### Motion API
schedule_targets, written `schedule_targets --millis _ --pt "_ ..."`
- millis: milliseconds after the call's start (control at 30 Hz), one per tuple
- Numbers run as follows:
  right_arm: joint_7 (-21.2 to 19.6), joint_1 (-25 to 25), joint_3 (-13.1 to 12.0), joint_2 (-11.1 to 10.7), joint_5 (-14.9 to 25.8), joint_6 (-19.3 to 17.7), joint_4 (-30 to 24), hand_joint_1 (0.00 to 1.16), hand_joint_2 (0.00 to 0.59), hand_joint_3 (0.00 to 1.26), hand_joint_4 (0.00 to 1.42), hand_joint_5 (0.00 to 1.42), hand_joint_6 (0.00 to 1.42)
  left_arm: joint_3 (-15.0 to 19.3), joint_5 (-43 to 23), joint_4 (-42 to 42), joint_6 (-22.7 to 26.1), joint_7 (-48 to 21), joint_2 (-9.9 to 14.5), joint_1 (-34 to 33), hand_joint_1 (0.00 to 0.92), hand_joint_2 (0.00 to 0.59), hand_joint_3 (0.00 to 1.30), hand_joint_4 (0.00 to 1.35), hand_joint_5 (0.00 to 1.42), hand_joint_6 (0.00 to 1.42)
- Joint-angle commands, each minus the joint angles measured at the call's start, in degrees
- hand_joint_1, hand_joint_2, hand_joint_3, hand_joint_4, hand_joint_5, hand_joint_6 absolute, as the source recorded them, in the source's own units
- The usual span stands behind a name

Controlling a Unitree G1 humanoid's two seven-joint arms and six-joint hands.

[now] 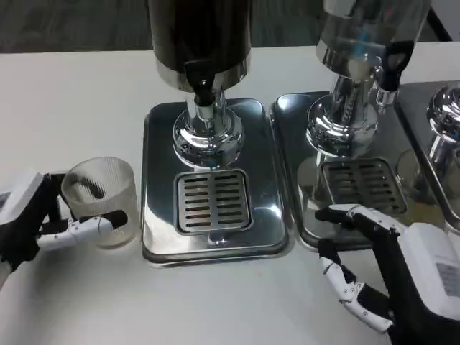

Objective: Grasp the cup under the faucet to collect the drink, then remove the cup.

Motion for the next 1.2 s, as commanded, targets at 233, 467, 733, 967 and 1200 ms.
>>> schedule_targets --millis 233,467,733,967,1200 --pt "0.27 0.23 -0.02 -0.07 0.62 -0.2 -0.2 0.46 0.428 0.43 0.39 0.38 0.42 2.51 -0.64 -1.89 -3.49 3.86 2.83 1.9 0.218 0.211 0.77 0.83 1.13 1.42" --pt "0.61 0.76 -0.22 -0.09 0.82 -0.13 -0.89 0.46 0.428 0.43 0.39 0.38 0.42 2.97 -0.46 -3.48 -5.84 3.87 3.08 1.95 0.218 0.211 0.77 0.83 1.13 1.42" --pt "0.68 1.27 -0.17 0.36 0.71 0.15 -1.7 0.45 0.428 0.43 0.39 0.38 0.42 1.04 1.62 -5.08 -5.97 2.85 0.43 -1.69 0.218 0.211 0.77 0.83 1.13 1.42" --pt "0.3 2.38 -0.07 1.12 0.17 0.49 -2.51 0.45 0.428 0.43 0.39 0.38 0.41 -0.33 3.12 -4.49 -4.89 2.44 -2.11 -4.74 0.214 0.207 0.77 0.83 1.13 1.42" --pt "0.02 3.31 -0.28 1.67 -0.22 0.7 -3.1 0.46 0.433 0.43 0.39 0.38 0.4 -1.85 4.21 -3.74 -3.72 2.52 -3.87 -6.72 0.212 0.207 0.76 0.82 1.13 1.42"
